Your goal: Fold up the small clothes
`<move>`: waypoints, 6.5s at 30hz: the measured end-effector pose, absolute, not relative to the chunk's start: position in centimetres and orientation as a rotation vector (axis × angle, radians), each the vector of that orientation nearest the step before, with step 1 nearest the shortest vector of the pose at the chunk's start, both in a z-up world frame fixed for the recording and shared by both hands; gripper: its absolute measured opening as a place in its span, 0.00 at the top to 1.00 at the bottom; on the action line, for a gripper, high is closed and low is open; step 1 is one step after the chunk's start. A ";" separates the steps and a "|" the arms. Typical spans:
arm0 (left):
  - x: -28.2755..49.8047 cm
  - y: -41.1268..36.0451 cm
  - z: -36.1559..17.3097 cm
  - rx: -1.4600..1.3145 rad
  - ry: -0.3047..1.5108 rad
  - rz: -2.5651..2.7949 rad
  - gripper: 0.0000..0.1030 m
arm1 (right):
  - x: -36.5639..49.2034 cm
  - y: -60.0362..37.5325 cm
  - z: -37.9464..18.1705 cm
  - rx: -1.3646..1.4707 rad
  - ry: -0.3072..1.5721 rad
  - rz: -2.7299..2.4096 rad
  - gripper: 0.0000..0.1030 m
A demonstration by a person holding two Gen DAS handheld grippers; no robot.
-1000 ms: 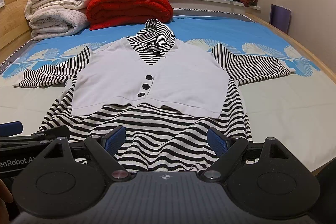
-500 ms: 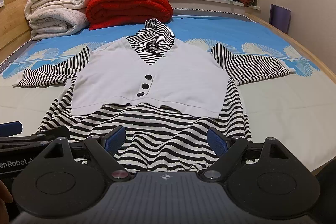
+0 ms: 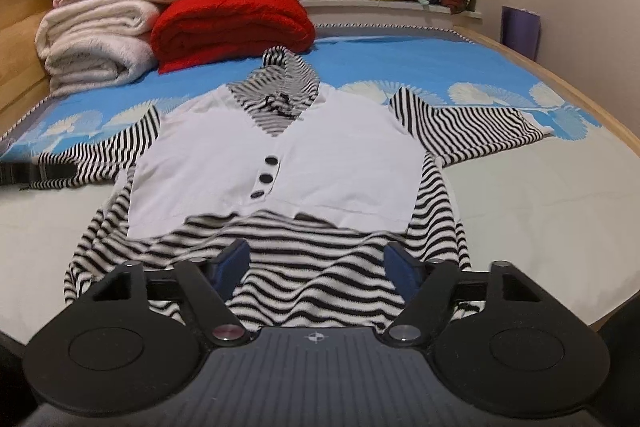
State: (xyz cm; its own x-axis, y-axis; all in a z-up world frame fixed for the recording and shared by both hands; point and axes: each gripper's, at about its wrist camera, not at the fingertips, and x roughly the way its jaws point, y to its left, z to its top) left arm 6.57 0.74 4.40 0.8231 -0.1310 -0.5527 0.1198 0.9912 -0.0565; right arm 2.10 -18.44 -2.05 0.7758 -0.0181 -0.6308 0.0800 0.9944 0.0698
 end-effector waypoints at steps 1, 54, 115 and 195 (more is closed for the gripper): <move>7.8 1.3 5.3 -0.025 0.570 -0.147 0.73 | 2.1 -18.6 -2.0 0.103 0.656 -0.055 0.40; 35.6 20.3 6.1 -0.364 0.527 0.237 0.97 | 30.4 -20.9 0.3 0.125 0.604 0.069 0.73; 39.7 6.1 -6.4 -0.075 1.199 -0.077 0.63 | 39.3 -33.1 -11.3 0.688 0.951 -0.213 0.63; 39.9 1.9 -2.8 0.014 1.053 -0.057 0.60 | 34.1 -62.4 -17.5 0.906 0.567 -0.770 0.90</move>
State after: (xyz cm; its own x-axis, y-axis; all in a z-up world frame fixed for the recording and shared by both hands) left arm 39.92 1.85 -2.82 0.4939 -0.0403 -0.8686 0.0535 0.9984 -0.0160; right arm 34.11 -62.41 -17.55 0.6049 -0.3441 -0.7181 0.7879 0.3893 0.4771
